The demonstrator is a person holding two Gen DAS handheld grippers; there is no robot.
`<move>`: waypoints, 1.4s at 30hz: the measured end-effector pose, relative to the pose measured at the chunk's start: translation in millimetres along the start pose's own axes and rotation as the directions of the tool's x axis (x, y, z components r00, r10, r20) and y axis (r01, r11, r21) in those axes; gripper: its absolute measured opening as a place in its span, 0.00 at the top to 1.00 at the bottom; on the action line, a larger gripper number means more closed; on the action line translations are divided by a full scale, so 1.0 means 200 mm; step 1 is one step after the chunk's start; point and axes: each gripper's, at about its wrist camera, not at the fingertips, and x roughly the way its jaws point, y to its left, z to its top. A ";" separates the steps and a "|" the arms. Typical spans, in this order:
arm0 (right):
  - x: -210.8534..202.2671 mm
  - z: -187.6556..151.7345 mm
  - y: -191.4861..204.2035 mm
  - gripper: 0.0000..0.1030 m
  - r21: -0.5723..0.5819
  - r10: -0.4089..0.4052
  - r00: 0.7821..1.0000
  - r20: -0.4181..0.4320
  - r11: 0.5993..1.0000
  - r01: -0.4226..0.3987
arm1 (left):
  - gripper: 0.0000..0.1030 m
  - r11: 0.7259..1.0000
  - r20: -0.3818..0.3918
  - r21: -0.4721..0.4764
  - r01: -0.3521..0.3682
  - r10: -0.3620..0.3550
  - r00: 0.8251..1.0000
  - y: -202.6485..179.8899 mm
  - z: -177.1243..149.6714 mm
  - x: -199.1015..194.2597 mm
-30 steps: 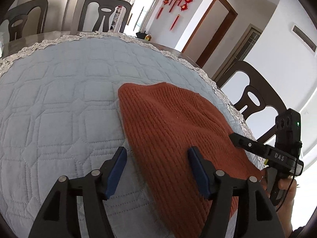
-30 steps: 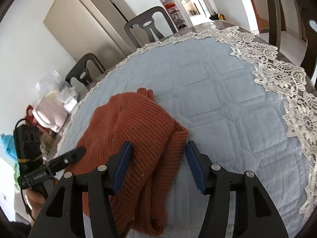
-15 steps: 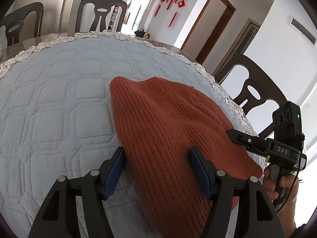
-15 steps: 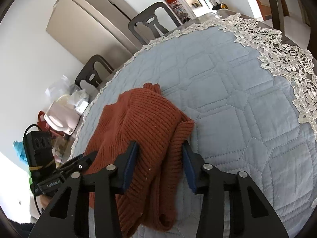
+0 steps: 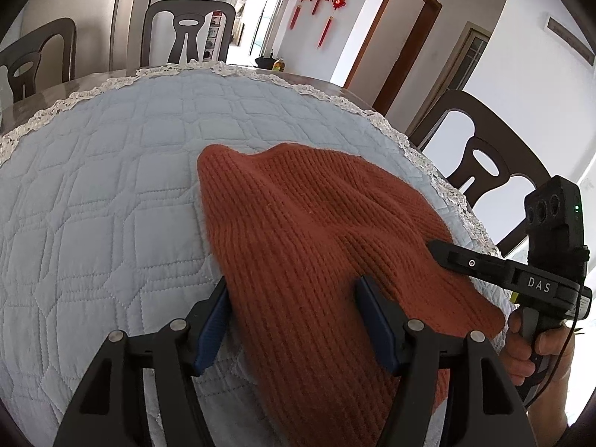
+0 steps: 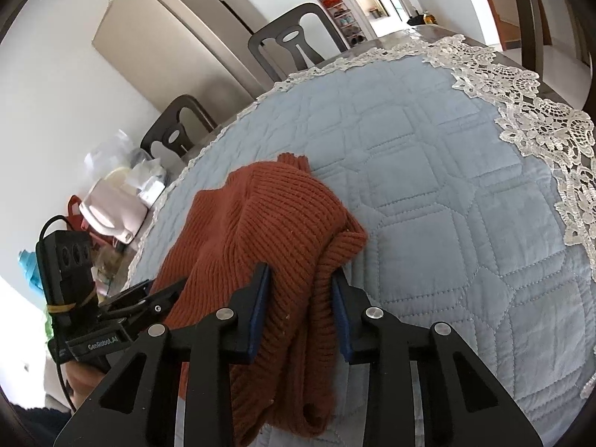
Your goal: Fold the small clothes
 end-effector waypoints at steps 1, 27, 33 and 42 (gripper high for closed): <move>-0.01 0.00 0.01 0.72 -0.003 -0.005 1.000 0.002 1.000 0.005 | 0.36 1.000 -0.001 0.000 0.000 0.000 1.000 -0.01 0.00 0.00; 0.23 0.07 0.43 0.84 -0.096 0.150 0.988 -0.044 0.984 -0.153 | 0.64 0.997 0.096 -0.021 -0.070 0.072 0.993 0.30 0.08 -0.34; 0.41 0.13 0.54 0.84 -0.080 0.211 0.974 -0.082 0.973 -0.218 | 0.65 0.992 0.116 -0.071 -0.100 0.108 0.987 0.51 0.15 -0.40; 0.55 0.14 0.44 0.79 -0.010 0.212 0.968 -0.137 0.976 -0.216 | 0.59 0.983 0.055 -0.149 -0.110 0.119 0.991 0.76 0.13 -0.27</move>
